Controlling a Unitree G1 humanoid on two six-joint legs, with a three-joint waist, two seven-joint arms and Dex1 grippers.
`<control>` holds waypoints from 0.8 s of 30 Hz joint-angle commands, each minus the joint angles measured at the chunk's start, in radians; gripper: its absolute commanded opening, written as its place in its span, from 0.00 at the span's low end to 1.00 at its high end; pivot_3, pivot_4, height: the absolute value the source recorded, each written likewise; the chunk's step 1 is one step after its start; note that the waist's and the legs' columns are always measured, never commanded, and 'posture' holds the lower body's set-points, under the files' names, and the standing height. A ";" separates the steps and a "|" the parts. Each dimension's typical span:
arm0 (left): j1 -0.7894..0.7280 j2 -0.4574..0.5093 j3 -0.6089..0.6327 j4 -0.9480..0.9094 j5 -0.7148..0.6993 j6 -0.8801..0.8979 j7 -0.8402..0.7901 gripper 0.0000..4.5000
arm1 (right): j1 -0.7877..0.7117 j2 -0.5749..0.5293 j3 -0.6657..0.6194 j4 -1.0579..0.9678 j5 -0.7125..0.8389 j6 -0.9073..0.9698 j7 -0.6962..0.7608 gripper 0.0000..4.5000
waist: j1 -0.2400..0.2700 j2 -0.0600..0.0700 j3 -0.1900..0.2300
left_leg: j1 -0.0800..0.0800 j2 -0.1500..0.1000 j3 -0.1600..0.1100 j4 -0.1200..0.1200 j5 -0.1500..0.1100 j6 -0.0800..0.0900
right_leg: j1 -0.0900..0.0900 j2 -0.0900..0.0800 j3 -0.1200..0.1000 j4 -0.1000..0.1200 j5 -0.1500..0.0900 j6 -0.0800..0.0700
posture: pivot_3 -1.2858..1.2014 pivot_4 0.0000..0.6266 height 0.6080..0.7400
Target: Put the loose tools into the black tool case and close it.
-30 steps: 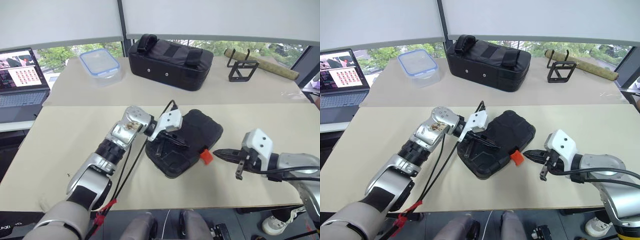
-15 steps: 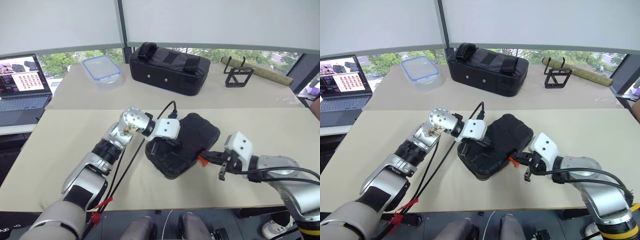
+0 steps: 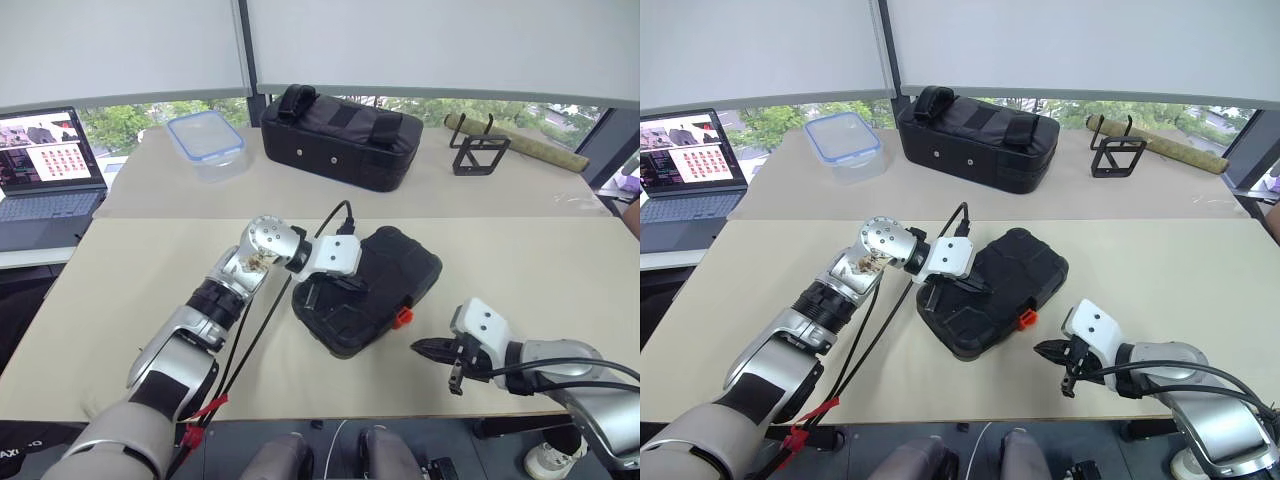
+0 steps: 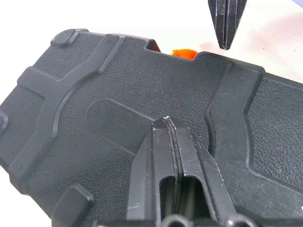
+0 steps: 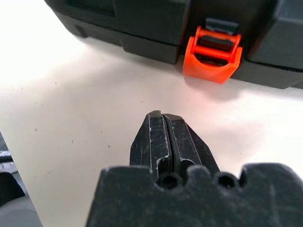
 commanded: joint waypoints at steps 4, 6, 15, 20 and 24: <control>0.029 0.001 -0.023 0.019 0.027 0.060 -0.033 0.01 | -0.046 0.051 0.036 0.061 -0.062 -0.030 -0.058 0.00 | 0.000 0.000 0.000 | 0.000 0.000 0.000 0.000 0.000 0.000 | 0.000 0.001 0.000 0.000 0.000 0.000 | 0.52 0.24 0.83; 0.021 -0.013 -0.020 0.011 0.021 0.068 -0.036 0.01 | -0.086 0.085 0.075 0.122 -0.103 -0.044 -0.088 0.00 | -0.002 -0.001 0.000 | 0.000 0.000 0.000 0.000 0.000 0.000 | -0.001 0.001 0.000 0.000 0.000 0.000 | 0.52 0.24 0.83; 0.022 -0.031 -0.037 0.008 0.043 0.050 -0.047 0.01 | -0.166 0.193 0.040 0.091 -0.074 -0.056 -0.118 0.00 | -0.004 -0.001 0.001 | -0.001 0.000 0.001 -0.001 0.000 0.000 | -0.002 0.002 0.000 0.000 0.000 0.000 | 0.52 0.24 0.83; 0.022 -0.031 -0.035 0.027 0.052 0.034 -0.040 0.01 | -0.157 0.173 -0.029 -0.021 0.004 0.016 -0.096 0.00 | -0.012 0.000 0.002 | -0.002 0.000 0.001 -0.002 0.000 0.000 | -0.003 0.002 0.000 0.000 0.000 0.000 | 0.52 0.24 0.83; 0.021 -0.032 -0.035 0.038 0.057 0.023 -0.038 0.01 | -0.152 0.165 -0.051 -0.059 0.036 0.062 -0.095 0.00 | -0.019 0.000 0.002 | -0.002 0.000 0.001 -0.002 0.000 -0.001 | -0.004 0.001 0.000 0.000 0.000 0.000 | 0.52 0.24 0.83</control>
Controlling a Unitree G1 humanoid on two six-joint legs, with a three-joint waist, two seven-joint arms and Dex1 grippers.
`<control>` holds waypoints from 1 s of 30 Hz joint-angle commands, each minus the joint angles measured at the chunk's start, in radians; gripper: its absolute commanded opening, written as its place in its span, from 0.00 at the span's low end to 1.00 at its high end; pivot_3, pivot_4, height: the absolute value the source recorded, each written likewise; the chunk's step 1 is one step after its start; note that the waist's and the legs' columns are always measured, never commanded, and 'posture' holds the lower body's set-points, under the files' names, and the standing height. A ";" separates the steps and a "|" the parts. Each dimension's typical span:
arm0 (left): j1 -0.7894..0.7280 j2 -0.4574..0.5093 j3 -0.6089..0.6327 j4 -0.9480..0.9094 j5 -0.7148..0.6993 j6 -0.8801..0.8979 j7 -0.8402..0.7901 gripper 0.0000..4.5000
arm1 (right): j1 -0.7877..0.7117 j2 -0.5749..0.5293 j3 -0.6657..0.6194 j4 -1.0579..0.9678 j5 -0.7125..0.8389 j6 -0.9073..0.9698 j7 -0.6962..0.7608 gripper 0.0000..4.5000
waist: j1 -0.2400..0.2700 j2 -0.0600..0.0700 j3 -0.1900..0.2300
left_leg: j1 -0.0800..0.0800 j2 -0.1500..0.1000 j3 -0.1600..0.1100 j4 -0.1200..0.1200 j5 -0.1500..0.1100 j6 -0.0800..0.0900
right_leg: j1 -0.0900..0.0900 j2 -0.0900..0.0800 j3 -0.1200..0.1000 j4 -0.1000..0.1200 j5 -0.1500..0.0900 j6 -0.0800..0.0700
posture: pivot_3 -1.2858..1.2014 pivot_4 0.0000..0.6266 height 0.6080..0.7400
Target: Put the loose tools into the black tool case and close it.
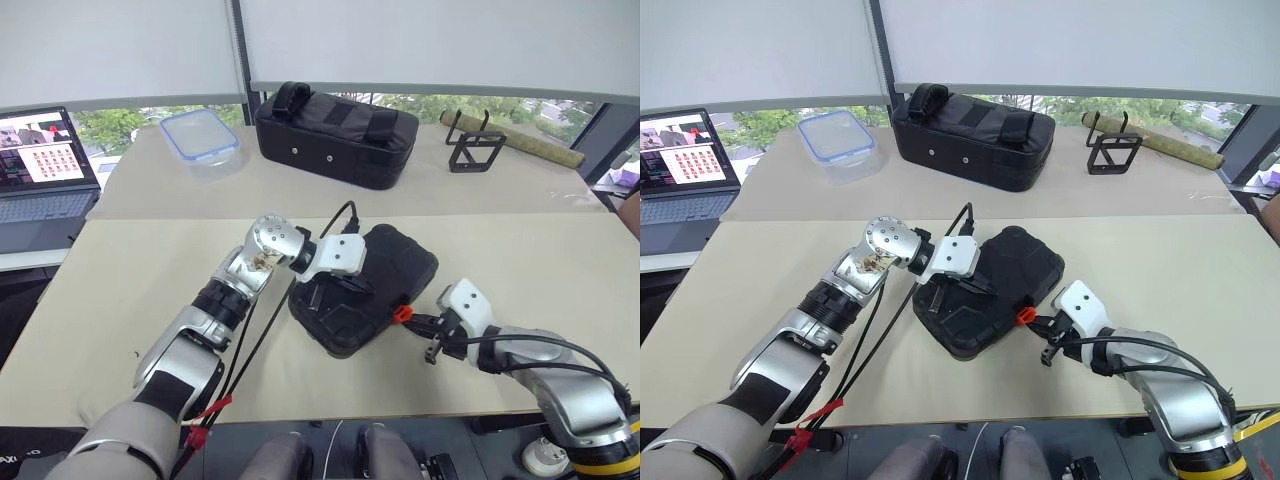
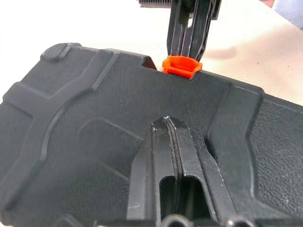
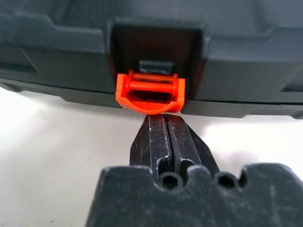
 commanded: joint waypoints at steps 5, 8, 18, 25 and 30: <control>0.024 -0.003 -0.051 0.042 0.058 0.002 -0.007 0.01 | -0.015 -0.027 -0.050 -0.110 0.056 -0.008 0.023 0.00 | -0.006 0.000 0.000 | 0.000 0.001 0.000 0.000 0.000 0.000 | 0.000 0.000 0.000 0.000 0.000 0.000 | 0.52 0.24 0.83; 0.023 0.000 -0.047 0.047 0.059 0.000 -0.004 0.01 | -0.014 -0.040 -0.065 -0.108 0.069 0.006 0.031 0.00 | -0.004 0.000 0.000 | 0.000 0.001 0.000 0.000 0.000 0.000 | 0.001 0.000 0.000 0.000 0.000 0.000 | 0.52 0.24 0.83; 0.074 0.091 0.070 -0.053 -0.045 0.169 -0.021 0.06 | 0.052 -0.144 -0.217 -0.153 0.184 0.030 0.150 0.06 | -0.003 0.000 0.001 | 0.000 0.000 0.000 0.000 -0.001 0.000 | 0.001 0.000 0.000 -0.001 0.000 0.000 | 0.52 0.24 0.83; 0.273 0.419 0.307 -0.439 -0.303 0.520 -0.121 0.56 | 0.093 -0.300 -0.469 -0.063 0.384 0.050 0.399 0.56 | -0.023 0.004 0.007 | 0.001 0.003 0.000 -0.002 -0.001 0.001 | -0.003 0.003 0.000 0.000 -0.001 -0.001 | 0.52 0.24 0.83; 0.502 0.636 0.533 -0.683 -0.464 0.729 -0.094 0.95 | 0.117 -0.387 -0.571 0.098 0.411 0.016 0.569 0.92 | -0.010 0.007 0.022 | 0.000 0.002 0.000 -0.002 -0.002 0.002 | -0.002 0.004 0.000 -0.002 -0.001 -0.001 | 0.52 0.24 0.83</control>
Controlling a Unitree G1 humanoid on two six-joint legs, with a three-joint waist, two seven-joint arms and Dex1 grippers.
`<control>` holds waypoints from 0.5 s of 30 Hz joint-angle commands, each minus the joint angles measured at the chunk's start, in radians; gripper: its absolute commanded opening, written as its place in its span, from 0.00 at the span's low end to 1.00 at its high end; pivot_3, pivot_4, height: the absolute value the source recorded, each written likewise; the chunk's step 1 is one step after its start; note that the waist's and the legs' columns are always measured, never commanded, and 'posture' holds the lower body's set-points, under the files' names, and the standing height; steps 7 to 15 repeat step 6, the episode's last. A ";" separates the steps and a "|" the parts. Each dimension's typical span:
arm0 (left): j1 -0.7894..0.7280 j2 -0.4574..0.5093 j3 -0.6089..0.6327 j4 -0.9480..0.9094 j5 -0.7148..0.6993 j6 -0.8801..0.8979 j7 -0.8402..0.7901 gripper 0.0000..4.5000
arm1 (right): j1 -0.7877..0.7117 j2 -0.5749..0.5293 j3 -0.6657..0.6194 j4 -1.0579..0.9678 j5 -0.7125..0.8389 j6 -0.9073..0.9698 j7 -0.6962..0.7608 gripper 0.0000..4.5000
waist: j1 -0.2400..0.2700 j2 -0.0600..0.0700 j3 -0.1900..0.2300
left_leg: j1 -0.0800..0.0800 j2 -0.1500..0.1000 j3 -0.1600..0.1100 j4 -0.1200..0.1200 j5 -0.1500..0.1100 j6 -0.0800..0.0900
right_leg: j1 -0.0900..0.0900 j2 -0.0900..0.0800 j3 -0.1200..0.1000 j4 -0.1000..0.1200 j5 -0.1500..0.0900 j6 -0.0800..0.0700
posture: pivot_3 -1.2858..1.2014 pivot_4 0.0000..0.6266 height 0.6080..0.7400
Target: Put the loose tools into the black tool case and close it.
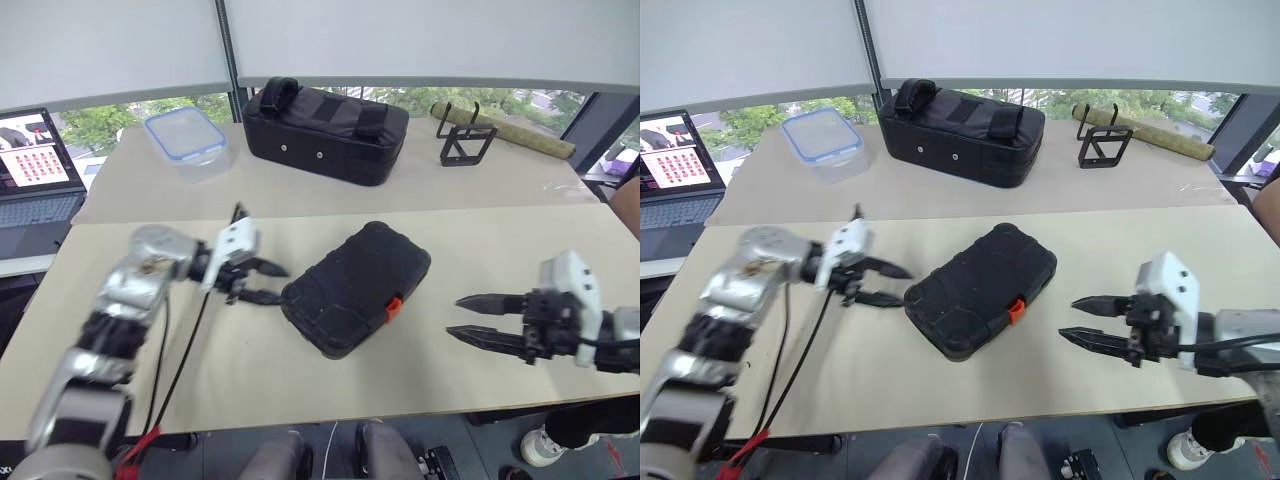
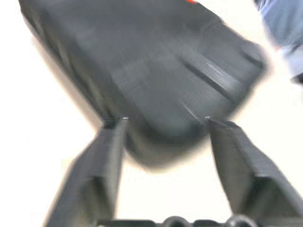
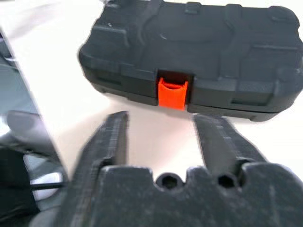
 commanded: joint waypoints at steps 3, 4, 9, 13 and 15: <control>0.193 0.123 0.247 -0.203 -0.128 0.129 0.066 1.00 | 0.005 -0.043 -0.069 0.112 -0.004 -0.059 0.107 0.99 | 0.021 0.004 0.003 | 0.000 0.000 -0.001 -0.001 -0.002 -0.002 | 0.000 0.000 -0.001 -0.005 0.000 0.000 | 0.52 0.24 0.83; 0.229 0.135 0.279 -0.215 -0.138 0.139 0.078 1.00 | 0.000 -0.044 -0.073 0.123 0.001 -0.056 0.111 0.99 | 0.024 0.004 0.004 | 0.001 0.000 -0.001 -0.002 -0.002 -0.002 | 0.001 0.000 -0.001 -0.007 0.000 0.000 | 0.52 0.24 0.83; 0.316 0.145 0.345 -0.234 -0.147 0.129 0.094 1.00 | -0.011 -0.050 -0.069 0.148 -0.002 -0.063 0.122 0.99 | 0.024 0.004 0.004 | 0.001 -0.001 -0.001 -0.004 -0.002 -0.002 | 0.002 -0.002 -0.002 -0.009 0.000 0.000 | 0.52 0.24 0.83; 0.316 0.145 0.345 -0.234 -0.147 0.129 0.094 1.00 | -0.011 -0.050 -0.069 0.148 -0.002 -0.063 0.122 0.99 | 0.024 0.004 0.004 | 0.001 -0.001 -0.001 -0.004 -0.002 -0.002 | 0.002 -0.002 -0.002 -0.009 0.000 0.000 | 0.52 0.24 0.83; 0.316 0.145 0.345 -0.234 -0.147 0.129 0.094 1.00 | -0.011 -0.050 -0.069 0.148 -0.002 -0.063 0.122 0.99 | 0.024 0.004 0.004 | 0.001 -0.001 -0.001 -0.004 -0.002 -0.002 | 0.002 -0.002 -0.002 -0.009 0.000 0.000 | 0.52 0.24 0.83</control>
